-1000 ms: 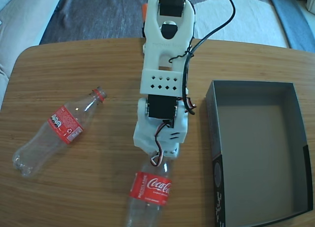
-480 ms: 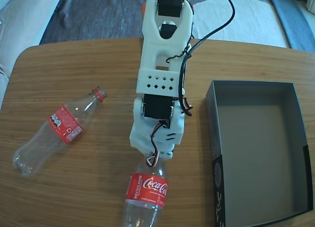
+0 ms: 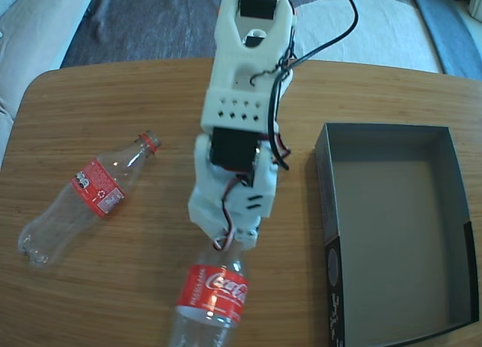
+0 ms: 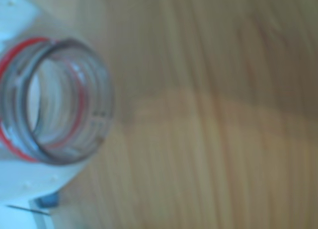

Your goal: Grasp the bottles and put them in the box.

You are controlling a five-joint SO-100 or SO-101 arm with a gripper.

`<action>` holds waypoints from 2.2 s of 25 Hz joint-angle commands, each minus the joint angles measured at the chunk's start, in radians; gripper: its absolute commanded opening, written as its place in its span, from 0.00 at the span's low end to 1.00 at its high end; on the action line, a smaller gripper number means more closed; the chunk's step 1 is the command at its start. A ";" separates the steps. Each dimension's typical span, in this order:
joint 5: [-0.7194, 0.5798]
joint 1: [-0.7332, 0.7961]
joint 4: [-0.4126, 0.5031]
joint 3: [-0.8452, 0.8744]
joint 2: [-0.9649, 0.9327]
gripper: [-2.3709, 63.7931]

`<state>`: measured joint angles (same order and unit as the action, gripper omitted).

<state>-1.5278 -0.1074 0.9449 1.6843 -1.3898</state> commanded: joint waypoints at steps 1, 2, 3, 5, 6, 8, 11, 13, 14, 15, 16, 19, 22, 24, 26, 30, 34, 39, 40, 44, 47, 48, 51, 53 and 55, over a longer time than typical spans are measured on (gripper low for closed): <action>0.020 -0.003 0.040 -0.028 -0.118 0.03; 0.054 -0.003 0.043 -0.028 -0.130 0.03; 0.095 -0.003 0.043 -0.031 -0.146 0.03; 0.175 -0.003 0.043 -0.031 -0.179 0.03; 0.202 -0.002 0.044 -0.029 -0.196 0.03; 0.229 0.006 0.044 -0.028 -0.235 0.03; 0.227 0.018 0.044 -0.028 -0.284 0.03; 0.227 0.040 0.046 -0.026 -0.319 0.03; 0.227 0.054 0.058 -0.026 -0.336 0.03; 0.227 0.067 0.077 -0.026 -0.357 0.03; 0.227 0.083 0.100 -0.028 -0.379 0.03; 0.229 0.123 0.166 -0.028 -0.442 0.03; 0.229 0.164 0.236 -0.028 -0.500 0.03; 0.229 0.199 0.281 -0.028 -0.534 0.03; 0.229 0.245 0.334 -0.028 -0.565 0.03; 0.230 0.360 0.419 -0.028 -0.600 0.03; 0.252 0.462 0.466 -0.035 -0.597 0.03; 0.462 0.589 0.453 -0.060 -0.586 0.03; 0.486 0.617 0.453 -0.060 -0.584 0.03; 0.574 0.724 0.453 -0.057 -0.584 0.03; 0.649 0.796 0.453 -0.071 -0.549 0.03; 0.670 0.815 0.453 -0.081 -0.532 0.03; 0.713 0.845 0.451 -0.112 -0.471 0.03; 0.727 0.859 0.451 -0.129 -0.423 0.03; 0.730 0.873 0.451 -0.153 -0.377 0.03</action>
<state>-0.7992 0.7517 1.4067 1.6091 -1.7840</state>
